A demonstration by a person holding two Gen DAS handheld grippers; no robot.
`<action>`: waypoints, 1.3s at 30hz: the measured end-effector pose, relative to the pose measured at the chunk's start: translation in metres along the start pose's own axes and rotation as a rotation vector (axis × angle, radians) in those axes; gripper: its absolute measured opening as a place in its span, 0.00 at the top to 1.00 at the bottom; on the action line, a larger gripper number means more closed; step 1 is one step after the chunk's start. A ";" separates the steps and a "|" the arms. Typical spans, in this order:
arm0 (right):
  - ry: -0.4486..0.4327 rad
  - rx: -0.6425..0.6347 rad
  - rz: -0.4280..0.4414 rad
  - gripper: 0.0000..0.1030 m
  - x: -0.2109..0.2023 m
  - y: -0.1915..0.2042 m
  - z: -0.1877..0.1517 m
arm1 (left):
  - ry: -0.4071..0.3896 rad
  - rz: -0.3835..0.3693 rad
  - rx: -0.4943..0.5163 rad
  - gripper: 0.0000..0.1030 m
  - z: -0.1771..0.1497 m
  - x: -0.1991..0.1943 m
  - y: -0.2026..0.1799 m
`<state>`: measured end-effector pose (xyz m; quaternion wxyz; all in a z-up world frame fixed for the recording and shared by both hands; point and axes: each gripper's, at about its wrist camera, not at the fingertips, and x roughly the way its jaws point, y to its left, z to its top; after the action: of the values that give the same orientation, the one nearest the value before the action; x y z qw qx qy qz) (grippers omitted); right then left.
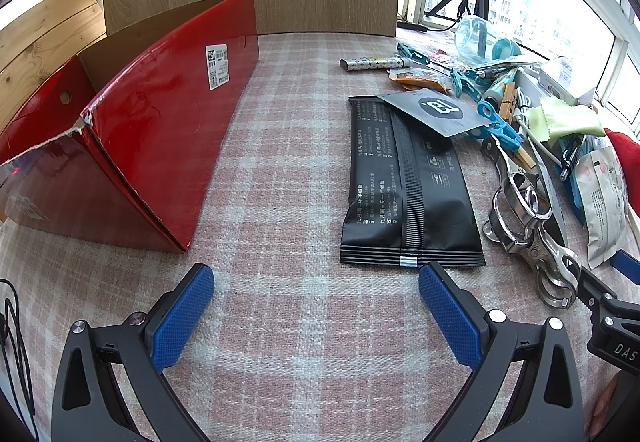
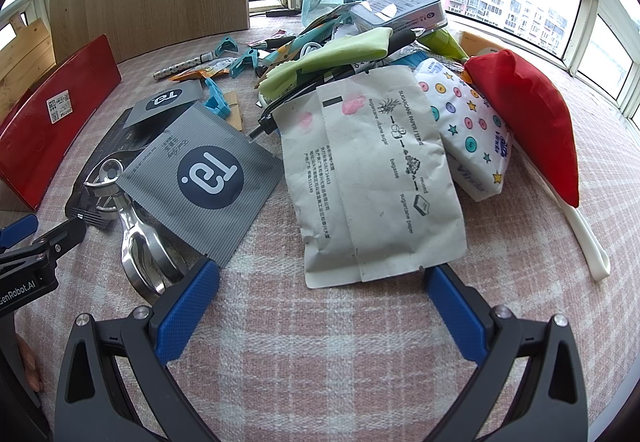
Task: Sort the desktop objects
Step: 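Move both tools toward the pile of items on the table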
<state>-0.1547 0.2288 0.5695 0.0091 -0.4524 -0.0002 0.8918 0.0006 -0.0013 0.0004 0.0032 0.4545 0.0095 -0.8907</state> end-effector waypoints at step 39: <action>-0.261 -0.040 0.019 0.00 -0.154 -0.033 -0.017 | -0.237 -0.022 0.042 0.01 -0.014 -0.148 0.016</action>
<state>-0.0501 0.2591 0.6840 -0.0084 -0.3324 -0.0152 0.9430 0.0992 -0.0172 0.1114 -0.0149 0.3458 -0.0045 -0.9382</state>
